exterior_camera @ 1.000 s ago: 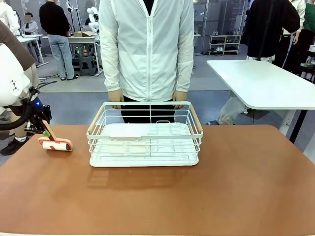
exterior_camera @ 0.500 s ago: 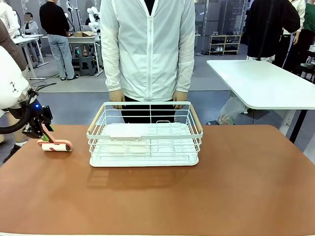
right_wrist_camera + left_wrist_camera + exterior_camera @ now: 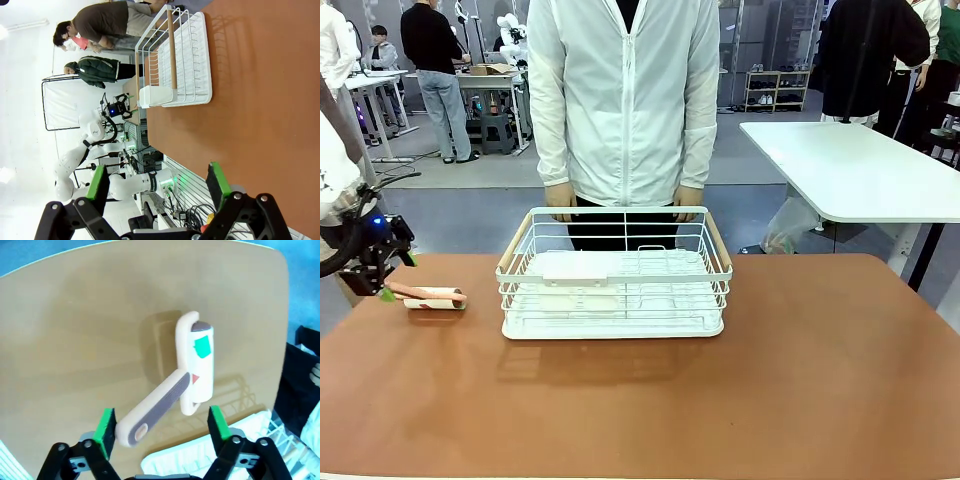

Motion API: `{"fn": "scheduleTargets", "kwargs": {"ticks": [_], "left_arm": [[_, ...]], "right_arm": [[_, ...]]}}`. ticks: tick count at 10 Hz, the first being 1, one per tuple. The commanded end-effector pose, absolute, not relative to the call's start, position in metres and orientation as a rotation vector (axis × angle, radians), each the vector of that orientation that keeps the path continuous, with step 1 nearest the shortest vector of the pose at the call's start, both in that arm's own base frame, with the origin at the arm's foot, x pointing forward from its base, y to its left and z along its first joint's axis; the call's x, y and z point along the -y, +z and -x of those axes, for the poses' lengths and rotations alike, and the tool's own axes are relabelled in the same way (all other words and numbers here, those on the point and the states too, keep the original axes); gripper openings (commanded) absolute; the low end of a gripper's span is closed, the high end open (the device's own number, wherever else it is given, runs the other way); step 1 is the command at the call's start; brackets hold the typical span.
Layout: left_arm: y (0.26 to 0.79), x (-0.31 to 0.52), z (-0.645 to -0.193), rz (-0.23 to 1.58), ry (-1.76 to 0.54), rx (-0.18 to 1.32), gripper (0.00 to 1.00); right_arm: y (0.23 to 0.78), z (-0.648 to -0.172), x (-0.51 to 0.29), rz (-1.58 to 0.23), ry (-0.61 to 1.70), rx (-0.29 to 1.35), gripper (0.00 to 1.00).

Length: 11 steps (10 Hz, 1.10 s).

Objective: Clean the table.
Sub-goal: Place the Lint Roller down when the Dish drying rack is positioned in the middle of the table.

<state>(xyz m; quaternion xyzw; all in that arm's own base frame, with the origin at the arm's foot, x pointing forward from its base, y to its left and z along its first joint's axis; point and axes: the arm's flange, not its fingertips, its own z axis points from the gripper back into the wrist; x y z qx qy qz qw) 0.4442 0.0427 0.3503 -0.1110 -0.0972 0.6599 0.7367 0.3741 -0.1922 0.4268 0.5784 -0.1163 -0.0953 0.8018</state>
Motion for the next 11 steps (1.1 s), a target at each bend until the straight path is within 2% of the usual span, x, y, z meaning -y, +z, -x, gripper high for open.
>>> {"fn": "scheduleTargets", "kwargs": {"ticks": [1,5,6,11], "left_arm": [[0.376,-0.034,-0.421,0.183,1.469,0.183,1.00],[0.397,-0.032,-0.413,0.209,1.465,0.110,1.00],[0.388,-0.033,-0.417,0.202,1.446,0.167,1.00],[0.388,-0.033,-0.417,0.202,1.446,0.167,1.00]], "right_arm": [[0.429,-0.373,0.191,-1.253,-0.196,0.256,1.00],[0.429,-0.373,0.191,-1.253,-0.196,0.256,1.00],[0.429,-0.373,0.191,-1.253,-0.196,0.256,1.00],[0.429,-0.373,0.191,-1.253,-0.196,0.256,1.00]]}}
